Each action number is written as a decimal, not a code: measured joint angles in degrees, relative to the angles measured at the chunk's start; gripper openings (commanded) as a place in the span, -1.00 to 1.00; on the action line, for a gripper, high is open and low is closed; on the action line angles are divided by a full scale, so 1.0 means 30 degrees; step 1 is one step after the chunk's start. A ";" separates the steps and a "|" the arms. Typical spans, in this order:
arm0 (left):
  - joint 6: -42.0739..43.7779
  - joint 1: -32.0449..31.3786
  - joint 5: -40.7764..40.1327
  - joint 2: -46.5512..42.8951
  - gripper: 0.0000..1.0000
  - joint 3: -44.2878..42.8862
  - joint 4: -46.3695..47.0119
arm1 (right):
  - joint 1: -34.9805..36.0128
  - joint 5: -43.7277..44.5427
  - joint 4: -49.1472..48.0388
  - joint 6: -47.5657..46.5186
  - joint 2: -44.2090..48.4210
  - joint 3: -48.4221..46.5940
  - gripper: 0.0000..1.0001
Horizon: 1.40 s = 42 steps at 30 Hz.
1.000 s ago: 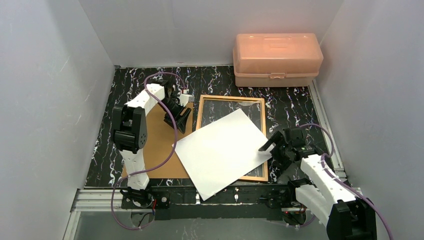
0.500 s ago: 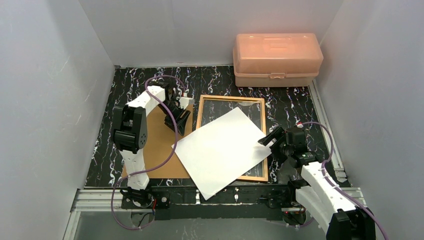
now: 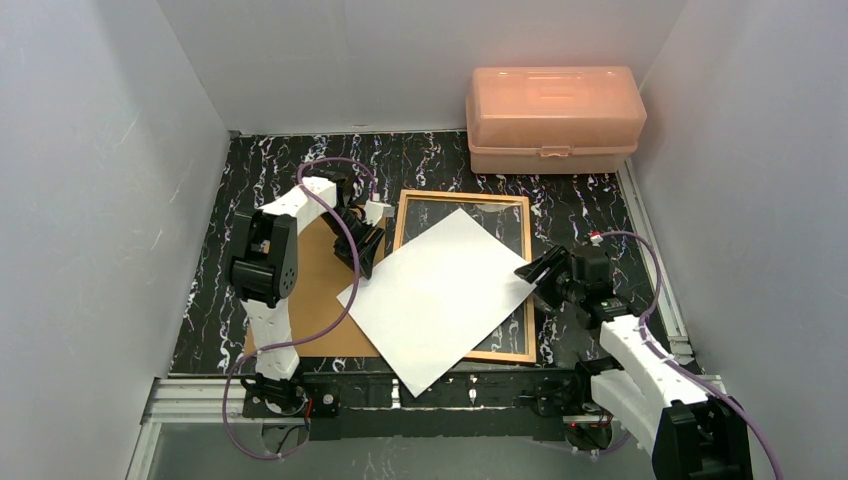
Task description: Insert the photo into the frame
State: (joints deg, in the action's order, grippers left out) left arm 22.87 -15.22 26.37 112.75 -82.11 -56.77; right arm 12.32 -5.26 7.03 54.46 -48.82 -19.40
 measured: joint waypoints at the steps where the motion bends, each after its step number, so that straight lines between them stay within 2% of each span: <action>1: -0.0022 -0.0007 -0.0007 0.0044 -0.16 0.0029 0.0000 | 0.0000 -0.0160 -0.0342 -0.0022 -0.0080 -0.0022 0.24; 8: -0.0197 -0.0007 -0.0007 0.0124 -0.22 0.0109 0.0313 | 0.0000 -0.1355 -0.2827 0.0051 -0.1275 -0.0029 0.21; 16: -0.0313 -0.0007 0.0000 0.0146 -0.26 0.0357 0.0379 | 0.0000 -0.3432 -0.6353 0.0546 -0.4153 0.0022 0.19; 20: -0.0357 -0.0007 0.0007 0.0146 -0.27 0.0379 0.0386 | 0.0175 -0.4087 -0.7388 0.0656 -0.5115 0.0168 0.12; 23: -0.0437 -0.0007 0.0015 0.0146 -0.28 0.0525 0.0437 | 0.0758 -0.4175 -0.7541 0.0641 -0.5406 0.0182 -0.12; 27: -0.0510 -0.0007 0.0029 0.0146 -0.28 0.0823 0.0423 | 0.1588 -0.4065 -0.7555 0.0495 -0.5428 0.0175 -0.60; 29: -0.0554 -0.0007 0.0044 0.0146 -0.28 0.0860 0.0357 | 0.1698 -0.3861 -0.7322 0.0255 -0.5435 0.0007 -0.73; 34: -0.0554 -0.0007 0.0182 0.0138 -0.26 0.0860 0.0131 | 0.1690 -0.2805 -0.5537 -0.1027 -0.6149 -0.2579 -0.97; 37: -0.0481 -0.0007 0.0328 0.0131 -0.20 0.0845 -0.0160 | 0.1683 -0.2426 -0.4284 -0.2448 -0.7300 -0.5064 -0.97; 42: -0.0240 0.0000 0.0481 -0.0058 -0.02 0.0415 -0.1071 | 0.1647 -0.2324 0.0131 -0.6550 -1.1278 -1.1438 -0.97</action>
State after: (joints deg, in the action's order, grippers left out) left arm 22.15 -15.22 27.81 112.57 -80.86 -59.99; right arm 17.26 -12.23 7.42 34.81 -82.65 -53.71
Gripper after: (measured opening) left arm 0.431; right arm 0.031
